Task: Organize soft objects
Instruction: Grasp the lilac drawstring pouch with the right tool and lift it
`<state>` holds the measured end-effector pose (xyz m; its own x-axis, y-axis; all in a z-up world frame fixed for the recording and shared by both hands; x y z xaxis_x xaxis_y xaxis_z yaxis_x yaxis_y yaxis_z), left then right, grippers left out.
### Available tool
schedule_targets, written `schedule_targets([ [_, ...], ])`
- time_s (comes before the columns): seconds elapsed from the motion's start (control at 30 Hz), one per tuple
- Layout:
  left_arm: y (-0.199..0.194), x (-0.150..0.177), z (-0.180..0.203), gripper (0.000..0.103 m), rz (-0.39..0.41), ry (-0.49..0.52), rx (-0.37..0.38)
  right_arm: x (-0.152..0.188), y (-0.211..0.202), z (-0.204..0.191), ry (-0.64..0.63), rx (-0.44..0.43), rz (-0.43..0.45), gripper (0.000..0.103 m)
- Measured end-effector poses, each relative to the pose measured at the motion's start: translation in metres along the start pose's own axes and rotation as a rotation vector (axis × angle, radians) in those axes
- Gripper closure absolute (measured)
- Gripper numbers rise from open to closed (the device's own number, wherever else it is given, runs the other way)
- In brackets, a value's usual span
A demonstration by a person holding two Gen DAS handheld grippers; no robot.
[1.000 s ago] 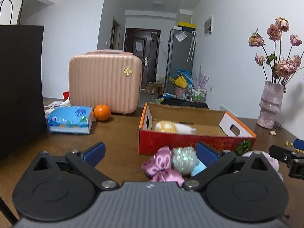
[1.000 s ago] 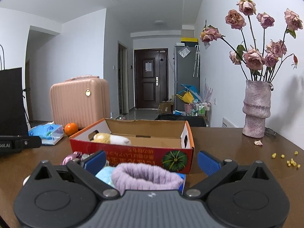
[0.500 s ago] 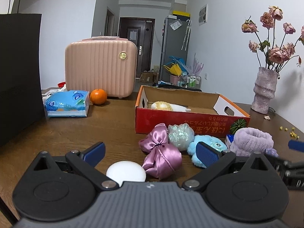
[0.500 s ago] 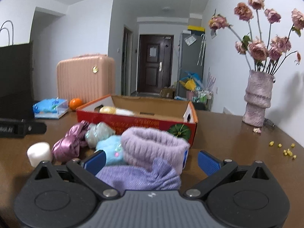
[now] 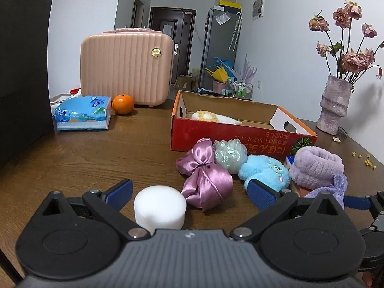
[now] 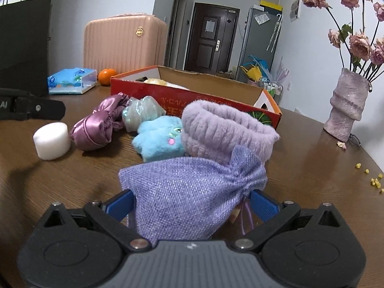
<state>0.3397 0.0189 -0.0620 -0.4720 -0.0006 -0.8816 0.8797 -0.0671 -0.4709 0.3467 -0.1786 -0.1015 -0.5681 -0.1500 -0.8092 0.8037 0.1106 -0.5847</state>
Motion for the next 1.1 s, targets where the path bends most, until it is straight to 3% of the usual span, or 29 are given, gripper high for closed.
schedule_targets([
  [0.3, 0.001, 0.0, -0.002, 0.0, -0.008, -0.012, 0.002, 0.0, -0.001, 0.002, 0.01, -0.002, 0.011, 0.028],
  [0.43, 0.003, 0.0, -0.002, 0.0, -0.016, -0.013, -0.002, -0.001, -0.005, 0.004, 0.027, -0.011, 0.026, 0.034],
  [0.5, 0.005, 0.002, -0.003, 0.0, -0.022, -0.014, -0.006, -0.001, -0.007, 0.004, 0.033, -0.02, 0.035, 0.047],
  [0.9, 0.012, 0.004, -0.009, 0.0, -0.049, -0.024, -0.042, -0.005, -0.027, 0.01, 0.085, -0.063, 0.12, 0.064],
  [1.1, 0.014, 0.005, -0.016, 0.0, -0.06, -0.008, -0.074, -0.01, -0.039, 0.016, 0.121, -0.087, 0.187, 0.068],
])
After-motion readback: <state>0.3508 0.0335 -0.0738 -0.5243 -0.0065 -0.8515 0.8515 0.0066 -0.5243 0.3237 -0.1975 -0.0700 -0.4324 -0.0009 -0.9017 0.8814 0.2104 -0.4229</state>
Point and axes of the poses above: each gripper's, at about its wrist camera, not at the fingertips, and y roughly the way its jaws point, z to its right, x to its underside, the point moved 8 cm from there along y, roughly the way its jaws point, and after that the axes turned 5 degrees about y, right-handed, at the moved point
